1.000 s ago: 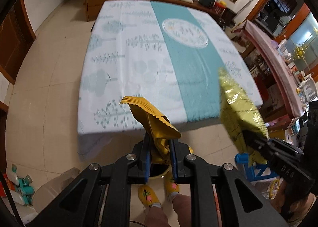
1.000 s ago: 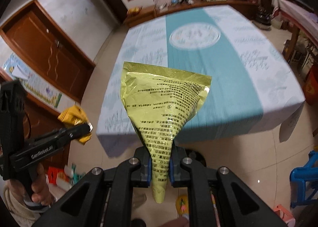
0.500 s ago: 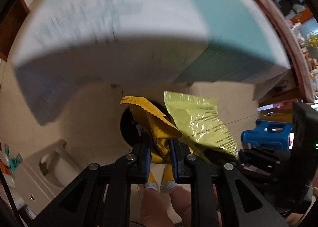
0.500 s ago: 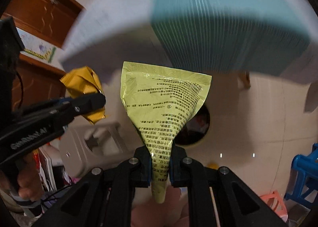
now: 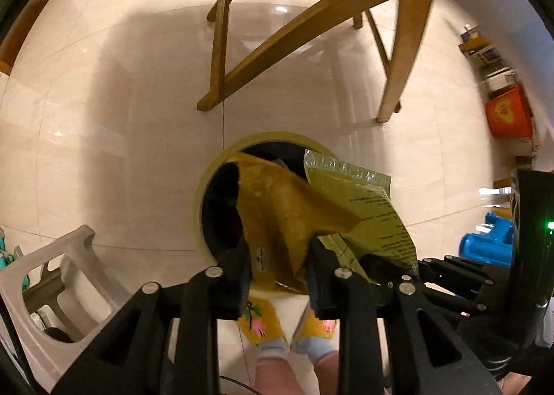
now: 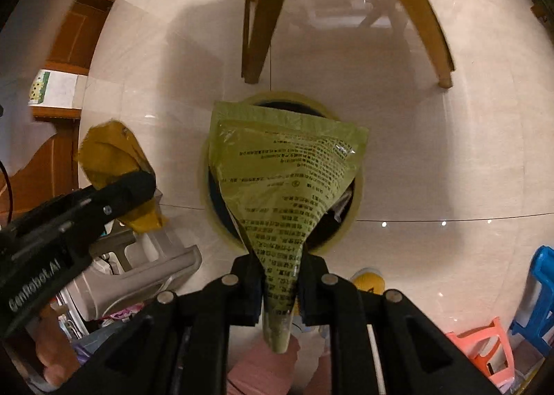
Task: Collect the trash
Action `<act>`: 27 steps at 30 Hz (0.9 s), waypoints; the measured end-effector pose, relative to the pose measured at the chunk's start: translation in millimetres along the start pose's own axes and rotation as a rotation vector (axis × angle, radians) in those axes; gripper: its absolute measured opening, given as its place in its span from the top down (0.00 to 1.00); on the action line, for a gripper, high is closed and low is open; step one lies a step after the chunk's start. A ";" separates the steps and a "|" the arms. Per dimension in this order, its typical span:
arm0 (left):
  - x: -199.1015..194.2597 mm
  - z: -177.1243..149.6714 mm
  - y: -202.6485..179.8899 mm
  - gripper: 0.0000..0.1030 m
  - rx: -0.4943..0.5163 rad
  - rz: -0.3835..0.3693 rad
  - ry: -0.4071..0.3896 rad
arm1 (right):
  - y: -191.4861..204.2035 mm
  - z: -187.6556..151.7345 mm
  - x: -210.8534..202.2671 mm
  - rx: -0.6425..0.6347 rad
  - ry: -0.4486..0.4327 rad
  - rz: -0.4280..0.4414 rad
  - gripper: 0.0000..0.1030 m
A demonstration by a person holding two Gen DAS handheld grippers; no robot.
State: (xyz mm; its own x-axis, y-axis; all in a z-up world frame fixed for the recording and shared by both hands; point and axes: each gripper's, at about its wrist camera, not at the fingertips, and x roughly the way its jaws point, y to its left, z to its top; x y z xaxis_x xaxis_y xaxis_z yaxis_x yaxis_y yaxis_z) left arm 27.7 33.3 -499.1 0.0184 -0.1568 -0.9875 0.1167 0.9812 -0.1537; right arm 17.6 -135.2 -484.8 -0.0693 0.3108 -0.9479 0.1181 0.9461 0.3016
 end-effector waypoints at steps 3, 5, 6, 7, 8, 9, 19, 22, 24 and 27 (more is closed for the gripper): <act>19.7 6.6 2.3 0.52 0.006 0.021 0.015 | -4.5 10.4 19.3 0.025 0.013 0.009 0.79; 28.5 9.0 5.5 0.35 0.005 0.042 0.015 | -4.8 15.2 28.4 0.036 0.011 0.016 0.76; 32.5 9.0 7.1 0.22 0.005 0.053 0.018 | -5.9 17.8 35.2 0.046 0.016 0.029 0.74; 35.2 9.3 10.4 0.18 -0.008 0.066 0.011 | -6.9 19.2 39.4 0.054 0.018 0.043 0.71; 37.9 9.9 14.5 0.08 -0.016 0.069 0.013 | -8.5 21.0 42.4 0.062 0.019 0.056 0.70; 40.1 10.9 19.3 0.03 -0.026 0.072 0.014 | -8.5 22.3 42.5 0.065 0.022 0.060 0.64; 39.1 11.4 38.6 0.03 -0.010 0.107 -0.007 | -20.7 16.7 41.2 0.126 -0.044 0.107 0.49; 32.5 10.6 37.8 0.03 -0.009 0.109 -0.020 | -24.0 15.8 34.1 0.130 -0.076 0.096 0.48; 29.1 9.3 36.0 0.03 -0.006 0.110 -0.027 | -27.3 15.3 29.6 0.135 -0.092 0.088 0.48; 23.3 7.6 31.8 0.03 0.003 0.114 -0.044 | -28.7 15.0 23.7 0.142 -0.115 0.080 0.48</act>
State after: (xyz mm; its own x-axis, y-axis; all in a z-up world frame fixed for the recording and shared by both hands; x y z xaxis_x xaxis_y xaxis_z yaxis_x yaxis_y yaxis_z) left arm 39.4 59.9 -526.7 0.0749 -0.0488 -0.9960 0.1139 0.9927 -0.0401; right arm 27.4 -156.4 -517.4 0.0581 0.3644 -0.9294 0.2576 0.8940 0.3666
